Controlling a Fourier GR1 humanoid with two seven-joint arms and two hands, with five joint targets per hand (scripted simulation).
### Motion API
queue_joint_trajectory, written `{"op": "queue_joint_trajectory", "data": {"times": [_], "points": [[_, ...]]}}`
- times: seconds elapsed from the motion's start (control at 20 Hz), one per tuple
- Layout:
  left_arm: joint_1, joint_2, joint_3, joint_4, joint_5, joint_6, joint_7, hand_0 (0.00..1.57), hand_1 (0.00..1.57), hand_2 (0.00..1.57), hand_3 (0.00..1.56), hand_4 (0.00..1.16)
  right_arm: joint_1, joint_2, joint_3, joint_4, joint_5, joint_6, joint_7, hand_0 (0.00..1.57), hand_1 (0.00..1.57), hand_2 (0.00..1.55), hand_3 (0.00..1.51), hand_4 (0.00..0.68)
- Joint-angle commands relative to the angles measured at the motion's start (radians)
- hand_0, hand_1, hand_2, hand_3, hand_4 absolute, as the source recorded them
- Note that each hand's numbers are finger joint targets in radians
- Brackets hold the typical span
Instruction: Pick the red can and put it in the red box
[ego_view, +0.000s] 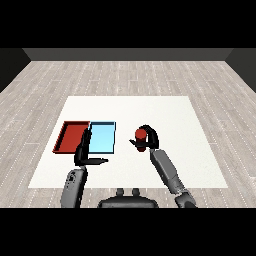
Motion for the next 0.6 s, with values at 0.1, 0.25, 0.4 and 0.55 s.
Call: {"op": "queue_joint_trajectory", "data": {"times": [0.1,0.25,0.4,0.55], "points": [[-0.098,-0.017,-0.108,-0.011,-0.003,0.042,0.140,0.00,0.00,0.00,0.00,0.00,-0.012,0.009,0.077,-0.111,-0.017,-0.098,0.069,1.43,1.43,1.44,1.42,0.653],[-0.084,-0.018,-0.128,0.019,0.015,0.049,0.104,0.00,0.00,0.00,0.00,0.00,0.088,0.009,0.035,-0.198,0.014,0.005,0.045,1.43,1.43,1.44,1.42,0.649],[-0.077,-0.018,-0.168,0.057,0.015,0.088,0.060,0.00,0.00,0.00,0.00,0.00,0.026,0.009,0.025,-0.152,0.021,-0.012,0.051,1.44,1.44,1.45,1.43,0.658],[-0.135,-0.018,-0.252,0.049,0.046,0.140,0.126,0.00,0.00,0.00,0.00,0.00,0.036,0.009,0.074,-0.185,0.009,-0.047,0.073,1.44,1.44,1.45,1.43,0.658]]}}
